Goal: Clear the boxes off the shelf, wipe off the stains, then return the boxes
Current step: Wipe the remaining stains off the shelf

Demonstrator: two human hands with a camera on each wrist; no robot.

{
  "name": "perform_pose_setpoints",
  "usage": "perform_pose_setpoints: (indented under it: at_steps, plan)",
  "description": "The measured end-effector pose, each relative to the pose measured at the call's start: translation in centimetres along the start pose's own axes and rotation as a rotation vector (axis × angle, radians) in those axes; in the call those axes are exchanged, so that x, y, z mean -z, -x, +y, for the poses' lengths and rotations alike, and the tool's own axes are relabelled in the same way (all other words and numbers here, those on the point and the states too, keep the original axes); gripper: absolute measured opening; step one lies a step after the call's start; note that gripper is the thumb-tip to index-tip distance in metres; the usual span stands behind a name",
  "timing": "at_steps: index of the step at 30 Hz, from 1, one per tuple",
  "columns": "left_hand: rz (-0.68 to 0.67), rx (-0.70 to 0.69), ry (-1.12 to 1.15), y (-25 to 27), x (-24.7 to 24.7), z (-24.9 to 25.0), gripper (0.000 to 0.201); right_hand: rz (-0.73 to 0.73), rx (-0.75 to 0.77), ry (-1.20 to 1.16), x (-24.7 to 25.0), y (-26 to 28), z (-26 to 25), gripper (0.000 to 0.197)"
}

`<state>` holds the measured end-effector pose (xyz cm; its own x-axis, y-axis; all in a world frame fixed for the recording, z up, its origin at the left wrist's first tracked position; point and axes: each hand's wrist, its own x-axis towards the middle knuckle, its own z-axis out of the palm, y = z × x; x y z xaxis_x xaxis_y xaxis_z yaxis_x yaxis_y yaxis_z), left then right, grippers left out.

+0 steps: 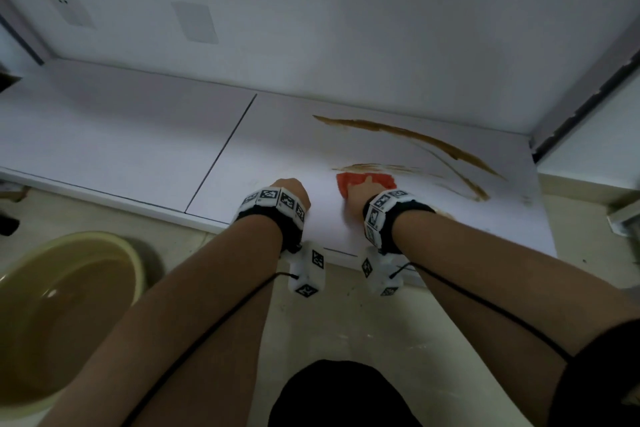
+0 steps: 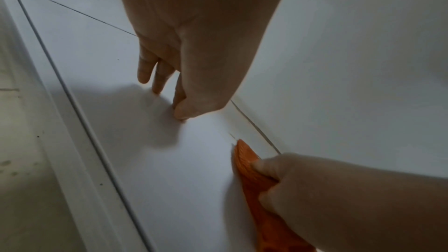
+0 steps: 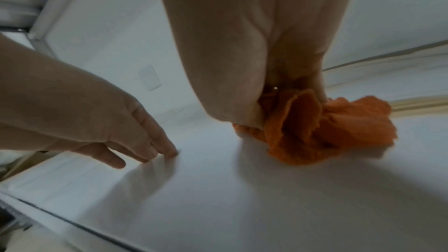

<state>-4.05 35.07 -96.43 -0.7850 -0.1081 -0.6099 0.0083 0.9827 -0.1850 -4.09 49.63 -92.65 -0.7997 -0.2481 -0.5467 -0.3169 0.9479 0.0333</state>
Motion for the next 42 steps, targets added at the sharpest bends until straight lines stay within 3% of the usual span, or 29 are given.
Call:
perform_pose_setpoints:
  at_steps: [5, 6, 8, 9, 13, 17, 22, 27, 29, 33, 38, 42]
  plan:
    - [-0.044, -0.053, -0.089, -3.1, -1.1, -0.1, 0.033, -0.077, 0.052, 0.082, -0.3, 1.5, 1.6, 0.015]
    - [-0.04, -0.045, -0.102, -3.2, -1.2, -0.1, 0.032, -0.074, 0.084, 0.097, -0.5, 1.6, 1.9, 0.019]
    - [-0.042, -0.041, -0.085, -4.0, -1.8, -0.5, 0.029, -0.084, 0.136, 0.1, -0.6, 1.5, 2.4, 0.061]
    - [-0.043, -0.036, -0.061, -3.9, -1.8, -0.8, 0.028, -0.108, 0.133, 0.073, -0.5, 1.3, 2.3, 0.068]
    - [0.113, -0.045, -0.045, -0.8, 0.2, -1.3, 0.026, -0.152, 0.093, 0.085, -0.2, 0.1, 1.0, 0.072]
    - [0.21, -0.011, 0.05, -0.9, 1.6, -0.6, 0.022, -0.142, 0.025, 0.017, 0.1, -0.4, 1.1, 0.074]
    - [0.199, -0.07, -0.089, -0.9, 0.3, 0.0, 0.024, -0.056, -0.059, 0.02, -1.4, -0.1, 2.7, 0.062]
    - [0.195, -0.154, -0.298, -0.3, 0.0, -0.9, 0.027, -0.167, -0.039, 0.047, -2.0, 0.9, 2.6, 0.072]
    - [0.223, -0.13, -0.307, -0.3, 1.4, -2.3, 0.031, -0.155, -0.019, 0.016, -2.5, 1.1, 2.8, 0.072]
    - [0.261, -0.054, -0.089, -1.3, 3.5, -5.3, 0.036, -0.136, 0.097, 0.06, -2.7, 0.7, 1.3, 0.074]
    - [0.189, 0.067, 0.037, -2.7, 2.9, -10.1, 0.04, -0.152, 0.274, 0.102, -1.6, -1.3, -3.8, 0.068]
    - [0.157, 0.122, 0.075, -3.0, 2.3, -13.4, 0.039, -0.119, 0.3, 0.13, -0.1, -4.1, -7.2, 0.069]
